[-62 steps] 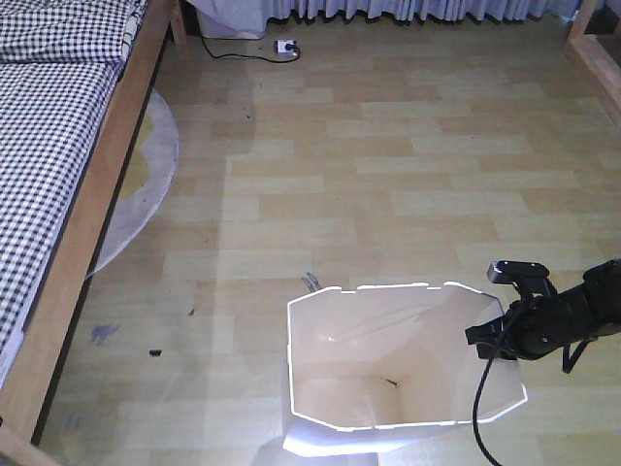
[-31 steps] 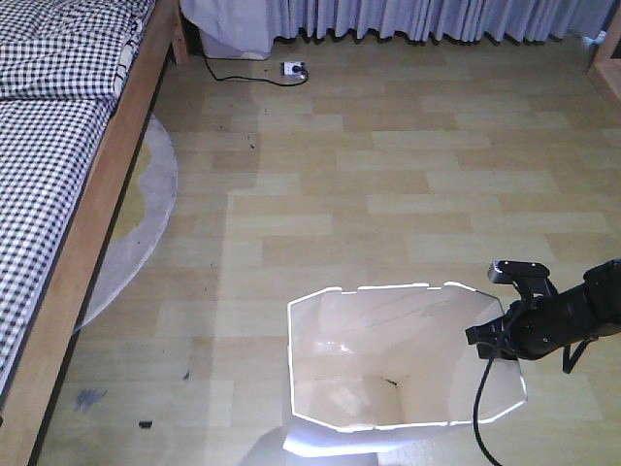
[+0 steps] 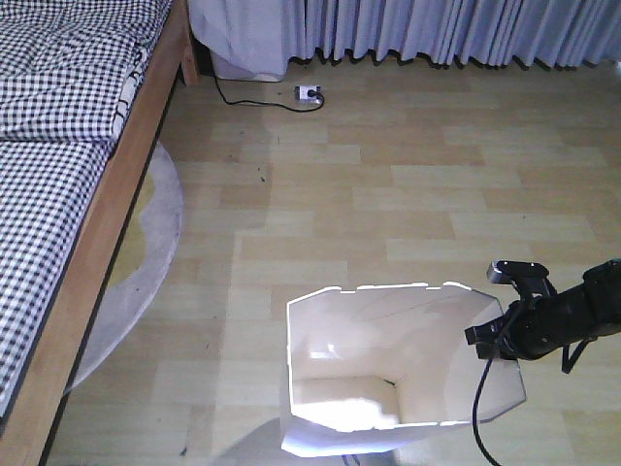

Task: Move trash bin to bedside with robot
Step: 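Drive toward the bed's head beside the curtains, carrying the bin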

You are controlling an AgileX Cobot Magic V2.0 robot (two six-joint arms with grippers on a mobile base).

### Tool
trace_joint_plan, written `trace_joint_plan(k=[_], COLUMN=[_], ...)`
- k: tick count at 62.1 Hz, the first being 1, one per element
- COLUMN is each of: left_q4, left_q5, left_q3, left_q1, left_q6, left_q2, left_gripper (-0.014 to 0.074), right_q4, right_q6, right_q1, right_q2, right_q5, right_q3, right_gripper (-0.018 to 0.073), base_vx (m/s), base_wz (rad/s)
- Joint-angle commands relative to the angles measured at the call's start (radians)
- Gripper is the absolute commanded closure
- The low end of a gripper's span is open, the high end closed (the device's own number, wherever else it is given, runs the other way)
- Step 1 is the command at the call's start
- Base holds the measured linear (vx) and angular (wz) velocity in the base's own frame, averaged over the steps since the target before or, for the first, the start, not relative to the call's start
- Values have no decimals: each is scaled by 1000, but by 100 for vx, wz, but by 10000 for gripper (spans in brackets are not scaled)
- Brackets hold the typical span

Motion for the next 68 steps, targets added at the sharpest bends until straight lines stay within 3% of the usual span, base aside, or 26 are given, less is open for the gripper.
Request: trace_joint_plan(k=[1, 68], left_q4=[-10, -10], left_q5=[-74, -74], left_q3=[29, 29], left_q1=[-3, -3], left_q6=[-8, -8], left_q2=[-10, -10], left_gripper=[602, 602], right_q4=[36, 36], right_q6=[2, 2], right_q1=[-2, -2], right_q2=[-66, -66], right_q5=[178, 178], right_q3=[-12, -12], right_gripper=[565, 565], base_vx=[43, 41], base_wz=[5, 2])
